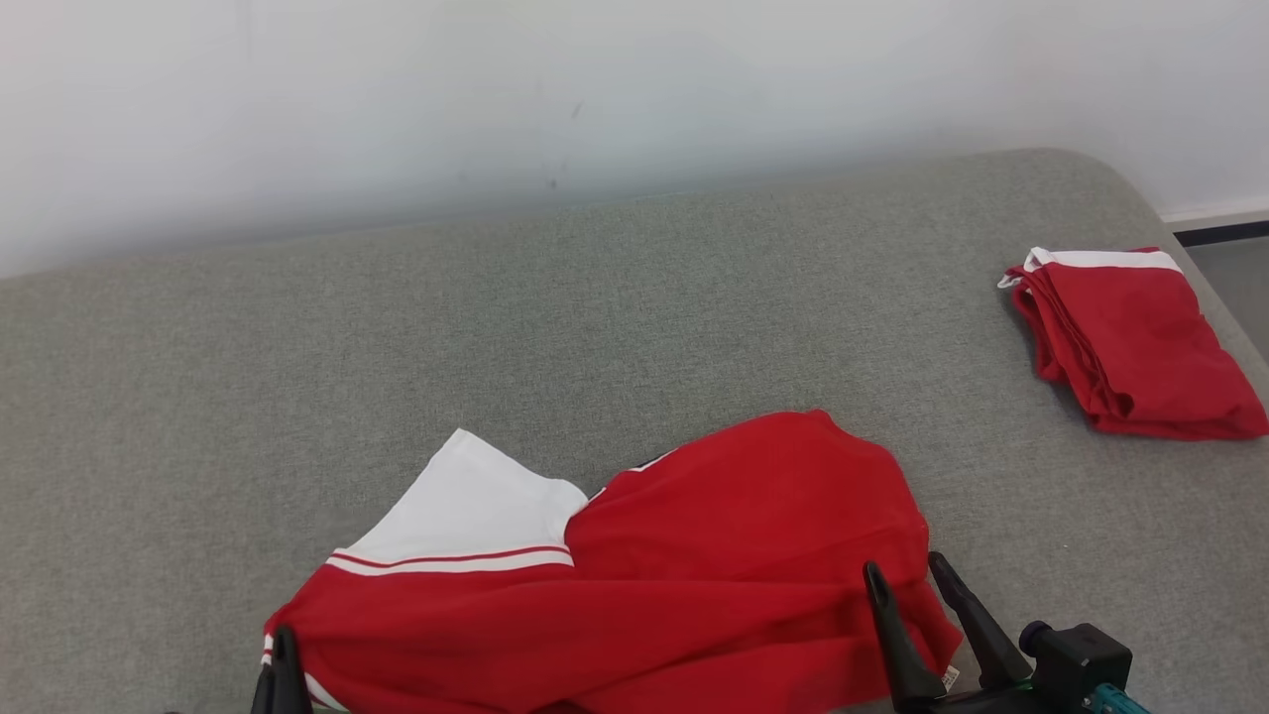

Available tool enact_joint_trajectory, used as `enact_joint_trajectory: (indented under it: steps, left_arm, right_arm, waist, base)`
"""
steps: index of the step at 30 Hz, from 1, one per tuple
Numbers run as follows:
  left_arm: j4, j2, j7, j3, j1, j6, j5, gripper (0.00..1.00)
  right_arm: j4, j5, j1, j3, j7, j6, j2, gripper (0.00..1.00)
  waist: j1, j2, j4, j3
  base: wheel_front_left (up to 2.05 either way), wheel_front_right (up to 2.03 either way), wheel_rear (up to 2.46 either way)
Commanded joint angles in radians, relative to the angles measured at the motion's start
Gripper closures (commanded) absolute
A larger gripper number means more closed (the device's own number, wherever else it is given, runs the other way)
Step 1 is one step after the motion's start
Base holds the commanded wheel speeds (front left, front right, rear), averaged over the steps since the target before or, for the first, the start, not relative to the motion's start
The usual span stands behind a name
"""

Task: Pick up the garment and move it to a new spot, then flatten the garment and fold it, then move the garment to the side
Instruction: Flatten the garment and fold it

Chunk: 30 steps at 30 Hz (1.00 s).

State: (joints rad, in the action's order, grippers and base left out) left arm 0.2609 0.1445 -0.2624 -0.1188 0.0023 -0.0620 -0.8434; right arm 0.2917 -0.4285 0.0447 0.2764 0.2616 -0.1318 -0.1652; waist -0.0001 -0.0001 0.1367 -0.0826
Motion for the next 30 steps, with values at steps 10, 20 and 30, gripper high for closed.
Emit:
enact_joint_trajectory:
  steps: [10, 20, 30]
  left_arm:
    - [0.060, -0.028, -0.003, 0.078, 0.004, 0.015, 0.094, 0.58]
    - [0.057, -0.062, -0.003, 0.170, 0.032, 0.047, 0.173, 0.00]
    - [0.096, -0.079, 0.065, 0.137, 0.063, 0.127, 0.092, 0.00]
  right_arm:
    - [-0.006, 0.000, -0.012, -0.018, 0.004, 0.003, 0.001, 0.00]
    - [-0.007, 0.005, -0.022, -0.037, 0.004, 0.003, 0.009, 0.00]
    - [-0.007, 0.006, -0.032, -0.040, 0.004, 0.003, 0.007, 0.00]
  waist:
    - [0.0001, 0.0001, -0.005, -0.003]
    - [0.0001, 0.0001, -0.033, 0.012]
    - [0.0001, 0.0001, -0.063, 0.031]
  base:
    - [0.00, 0.00, 0.00]
    - [0.00, 0.00, 0.00]
    - [0.00, 0.00, 0.00]
